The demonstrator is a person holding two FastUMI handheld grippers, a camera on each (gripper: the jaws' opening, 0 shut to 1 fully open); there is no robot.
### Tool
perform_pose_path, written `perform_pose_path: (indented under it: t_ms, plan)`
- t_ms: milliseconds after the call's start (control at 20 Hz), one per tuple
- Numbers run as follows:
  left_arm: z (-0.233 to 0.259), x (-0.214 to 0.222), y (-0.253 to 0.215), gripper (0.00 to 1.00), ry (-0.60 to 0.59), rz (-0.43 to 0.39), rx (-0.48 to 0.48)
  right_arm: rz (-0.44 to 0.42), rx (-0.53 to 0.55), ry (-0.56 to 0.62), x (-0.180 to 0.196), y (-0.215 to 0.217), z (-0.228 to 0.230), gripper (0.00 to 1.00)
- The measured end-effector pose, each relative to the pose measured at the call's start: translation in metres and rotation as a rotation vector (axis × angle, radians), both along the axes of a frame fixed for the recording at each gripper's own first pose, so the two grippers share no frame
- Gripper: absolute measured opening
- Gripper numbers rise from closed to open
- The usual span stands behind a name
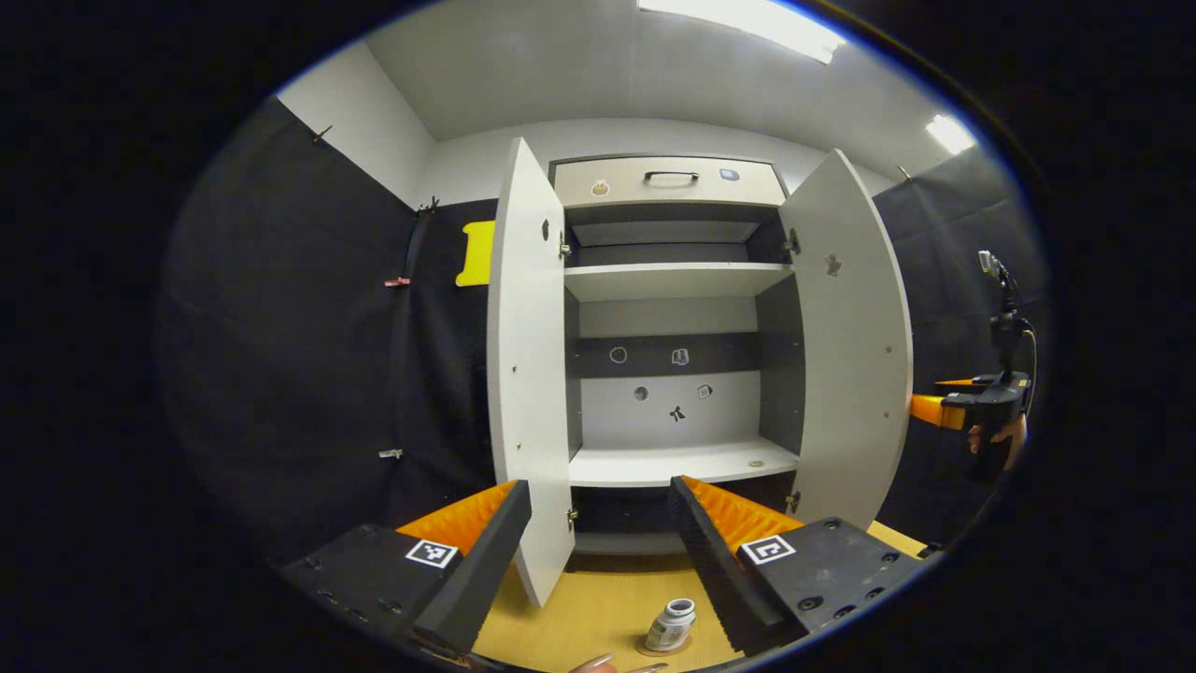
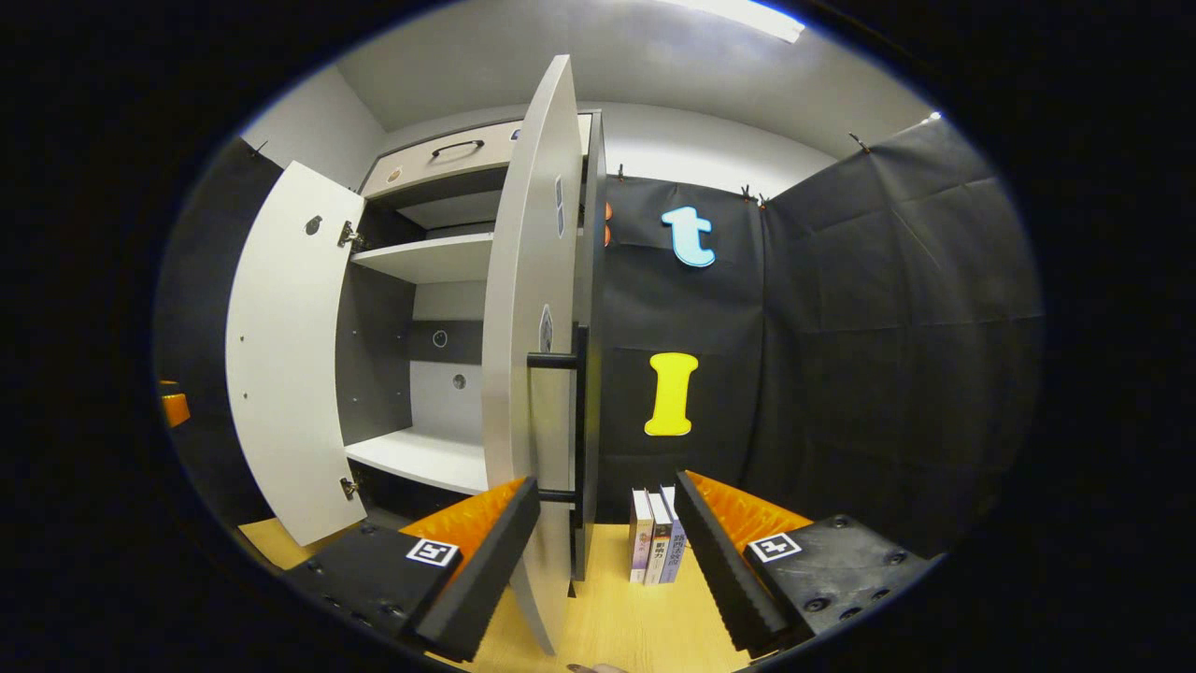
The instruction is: Grasp the bottle in the cabinet with the left hand and place it on the coaster, then close the right door with the right hand and the left door with the left hand.
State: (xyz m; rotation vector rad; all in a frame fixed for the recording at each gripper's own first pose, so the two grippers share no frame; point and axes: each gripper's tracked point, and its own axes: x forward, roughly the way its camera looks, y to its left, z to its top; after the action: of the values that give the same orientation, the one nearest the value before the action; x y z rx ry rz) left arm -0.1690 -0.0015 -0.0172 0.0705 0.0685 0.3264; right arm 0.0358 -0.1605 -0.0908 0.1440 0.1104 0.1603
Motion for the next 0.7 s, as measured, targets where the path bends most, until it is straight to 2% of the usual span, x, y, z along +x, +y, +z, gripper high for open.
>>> perform_pose_path:
  t_ms: [200, 350, 500, 700]
  plan:
    - [-0.003, -0.006, 0.029, 0.94, -0.008, 0.056, -0.049, 0.042, 0.041, 0.026, -0.003, 0.02, 0.003, 0.95]
    - [-0.003, -0.008, 0.058, 0.94, -0.019, 0.089, -0.049, 0.066, 0.026, 0.023, -0.004, 0.041, 0.005, 0.95]
    - [-0.002, -0.002, 0.083, 0.96, -0.022, 0.088, -0.038, 0.062, -0.002, 0.013, -0.004, 0.066, 0.01, 0.95]
    - [-0.003, 0.013, 0.115, 0.96, -0.024, 0.059, -0.038, 0.06, 0.037, 0.026, 0.001, 0.104, 0.013, 0.95]
